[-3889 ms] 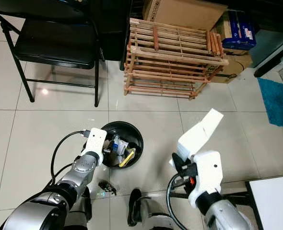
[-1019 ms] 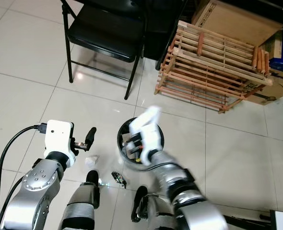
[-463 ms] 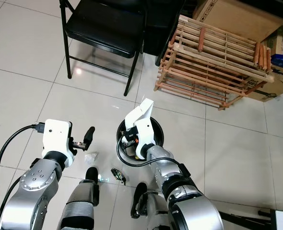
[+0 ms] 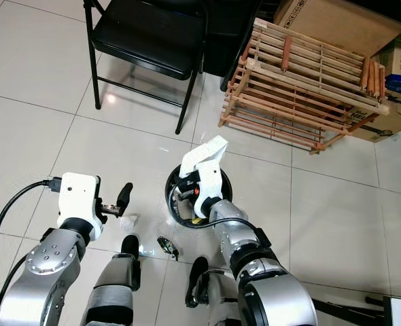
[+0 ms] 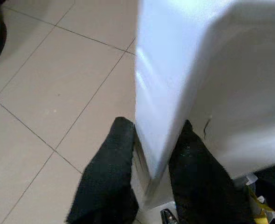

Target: Picking trash to rubbish bin

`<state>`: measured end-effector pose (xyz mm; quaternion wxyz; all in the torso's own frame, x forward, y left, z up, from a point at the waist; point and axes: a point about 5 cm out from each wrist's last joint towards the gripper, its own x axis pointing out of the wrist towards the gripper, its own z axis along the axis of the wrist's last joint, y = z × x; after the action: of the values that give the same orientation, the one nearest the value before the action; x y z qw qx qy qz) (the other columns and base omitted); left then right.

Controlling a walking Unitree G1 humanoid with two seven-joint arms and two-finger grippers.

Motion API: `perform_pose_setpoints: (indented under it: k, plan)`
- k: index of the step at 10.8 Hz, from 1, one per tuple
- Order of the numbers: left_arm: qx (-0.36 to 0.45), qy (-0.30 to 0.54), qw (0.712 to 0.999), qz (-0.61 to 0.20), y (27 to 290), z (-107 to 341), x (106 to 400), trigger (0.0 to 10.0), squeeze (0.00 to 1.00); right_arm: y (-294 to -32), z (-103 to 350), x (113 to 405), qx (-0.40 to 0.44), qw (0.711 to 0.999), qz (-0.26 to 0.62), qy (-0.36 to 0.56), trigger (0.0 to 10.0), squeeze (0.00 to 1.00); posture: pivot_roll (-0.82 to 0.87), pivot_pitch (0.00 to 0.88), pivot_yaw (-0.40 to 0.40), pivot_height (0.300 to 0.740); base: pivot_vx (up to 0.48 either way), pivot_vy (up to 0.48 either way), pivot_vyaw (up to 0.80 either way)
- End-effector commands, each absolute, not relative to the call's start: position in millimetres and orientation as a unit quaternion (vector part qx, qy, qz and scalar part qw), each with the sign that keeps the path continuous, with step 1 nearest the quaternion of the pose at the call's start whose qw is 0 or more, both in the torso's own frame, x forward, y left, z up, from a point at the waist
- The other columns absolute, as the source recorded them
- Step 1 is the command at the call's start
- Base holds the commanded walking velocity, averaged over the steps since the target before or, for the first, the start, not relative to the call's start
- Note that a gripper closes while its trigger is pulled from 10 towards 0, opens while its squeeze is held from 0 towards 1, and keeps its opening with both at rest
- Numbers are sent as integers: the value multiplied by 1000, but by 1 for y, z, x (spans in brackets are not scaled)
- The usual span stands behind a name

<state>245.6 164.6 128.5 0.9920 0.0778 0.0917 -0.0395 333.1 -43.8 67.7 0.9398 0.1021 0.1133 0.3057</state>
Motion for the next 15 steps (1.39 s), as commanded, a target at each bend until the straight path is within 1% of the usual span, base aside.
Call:
perform_pose_setpoints:
  k: [1, 9, 12, 14, 15]
  plan:
    - [78, 98, 991, -42, 162, 127, 241, 10000, 0, -45, 64, 331, 116, 940, 299, 118, 10000, 1000, 574, 436, -240, 740, 0, 0, 0]
    - [81, 98, 991, -43, 162, 126, 243, 10000, 0, -54, 62, 332, 114, 943, 289, 119, 10000, 1000, 568, 430, -238, 740, 0, 0, 0]
    - [80, 96, 991, -47, 160, 126, 247, 10000, 0, -57, 65, 334, 110, 945, 288, 109, 10000, 1000, 559, 415, -234, 740, 0, 0, 0]
    - [78, 92, 991, -57, 155, 125, 253, 10000, 0, -62, 69, 337, 98, 950, 283, 94, 10000, 1000, 538, 390, -230, 740, 0, 0, 0]
    - [76, 91, 991, -63, 152, 125, 257, 10000, 0, -65, 70, 338, 87, 953, 279, 86, 10000, 949, 522, 376, -226, 740, 0, 0, 0]
